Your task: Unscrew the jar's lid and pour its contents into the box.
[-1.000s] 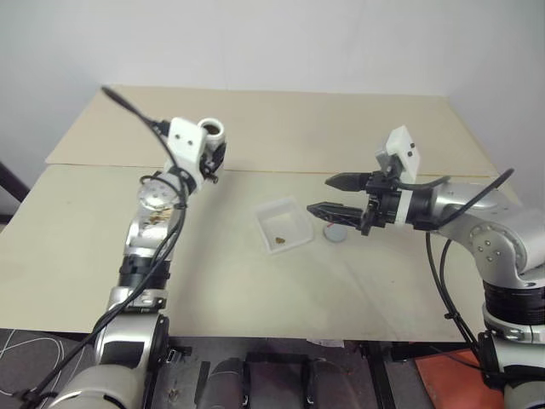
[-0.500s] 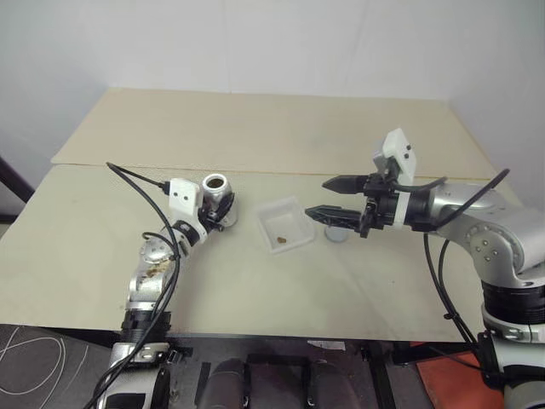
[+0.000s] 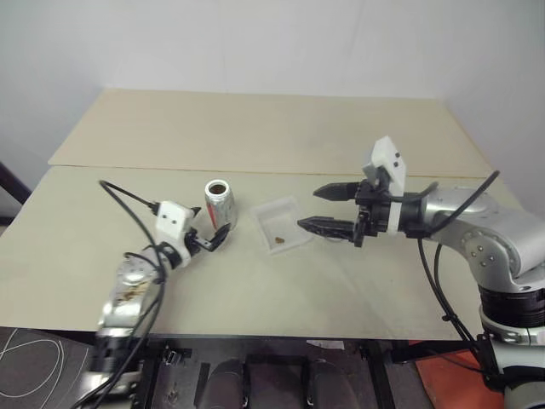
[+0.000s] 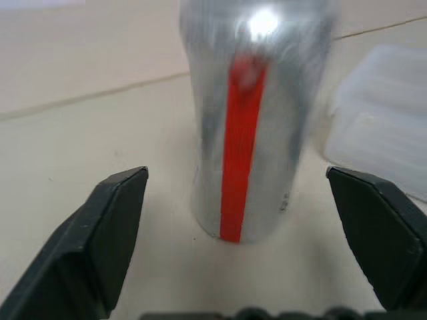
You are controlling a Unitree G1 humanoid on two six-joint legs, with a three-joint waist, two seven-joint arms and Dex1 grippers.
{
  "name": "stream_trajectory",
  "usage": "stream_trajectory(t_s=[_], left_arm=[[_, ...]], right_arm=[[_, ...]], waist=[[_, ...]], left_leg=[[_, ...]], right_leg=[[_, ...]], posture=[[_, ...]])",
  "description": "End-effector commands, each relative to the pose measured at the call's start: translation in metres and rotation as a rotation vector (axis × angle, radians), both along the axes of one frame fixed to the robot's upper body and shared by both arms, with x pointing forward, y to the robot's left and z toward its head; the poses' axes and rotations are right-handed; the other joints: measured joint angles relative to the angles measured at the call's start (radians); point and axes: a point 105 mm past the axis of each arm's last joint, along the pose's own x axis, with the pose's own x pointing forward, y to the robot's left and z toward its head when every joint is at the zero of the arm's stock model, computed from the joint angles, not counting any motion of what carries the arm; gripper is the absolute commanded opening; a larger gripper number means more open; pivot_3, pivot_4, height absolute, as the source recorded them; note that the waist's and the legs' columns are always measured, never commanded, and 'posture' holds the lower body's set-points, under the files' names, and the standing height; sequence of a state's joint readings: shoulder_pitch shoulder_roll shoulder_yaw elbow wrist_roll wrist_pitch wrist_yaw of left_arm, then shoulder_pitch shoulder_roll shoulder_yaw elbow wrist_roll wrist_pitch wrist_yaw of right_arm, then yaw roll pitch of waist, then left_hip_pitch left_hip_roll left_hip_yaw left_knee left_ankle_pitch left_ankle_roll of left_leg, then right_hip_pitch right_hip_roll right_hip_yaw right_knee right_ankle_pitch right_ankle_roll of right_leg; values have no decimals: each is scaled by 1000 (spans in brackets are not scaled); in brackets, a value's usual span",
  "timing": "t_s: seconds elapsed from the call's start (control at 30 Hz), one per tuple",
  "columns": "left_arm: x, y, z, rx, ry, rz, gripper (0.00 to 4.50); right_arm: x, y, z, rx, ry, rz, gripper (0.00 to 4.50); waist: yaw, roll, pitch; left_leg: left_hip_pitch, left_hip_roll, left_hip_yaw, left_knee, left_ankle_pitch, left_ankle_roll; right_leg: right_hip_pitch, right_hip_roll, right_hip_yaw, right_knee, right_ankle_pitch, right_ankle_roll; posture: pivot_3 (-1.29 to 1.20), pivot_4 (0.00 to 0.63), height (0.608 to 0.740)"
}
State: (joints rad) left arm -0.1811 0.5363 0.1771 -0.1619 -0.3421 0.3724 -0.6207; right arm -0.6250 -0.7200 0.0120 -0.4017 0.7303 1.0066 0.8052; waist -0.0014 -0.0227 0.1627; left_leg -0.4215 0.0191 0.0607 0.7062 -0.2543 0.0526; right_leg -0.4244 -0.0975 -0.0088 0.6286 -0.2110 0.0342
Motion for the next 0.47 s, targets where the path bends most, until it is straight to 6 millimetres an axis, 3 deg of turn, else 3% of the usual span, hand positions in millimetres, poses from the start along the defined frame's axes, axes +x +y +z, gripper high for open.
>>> stream_trajectory(t_s=[0.03,0.23,0.33,0.47], left_arm=[[-32,18,34,19,-42,-91,4480],[-106,56,65,175,-21,-214,4480],[-114,62,70,171,-28,-186,4480],[-113,52,70,167,-37,-194,4480]], right_arm=[[-7,-3,4,-17,-42,19,4500],[-3,-21,0,-24,-83,-9,4500],[-1,-22,-4,-30,-101,-16,4500],[-2,-21,-2,-24,-122,1,4500]], waist=[[-4,0,0],[-13,0,0],[-2,0,0],[5,0,0]], left_leg=[[0,0,0,-1,0,0],[1,0,1,-5,0,-1],[4,-1,2,-6,1,-2],[6,-1,2,-7,2,-3]], right_leg=[[0,-1,0,0,0,0],[-1,-2,-1,-2,-2,-2],[0,-2,-2,-2,-2,-3],[2,-2,-1,-2,-3,-3]], posture=[[0,150,740],[0,150,740],[0,150,740],[0,150,740]])
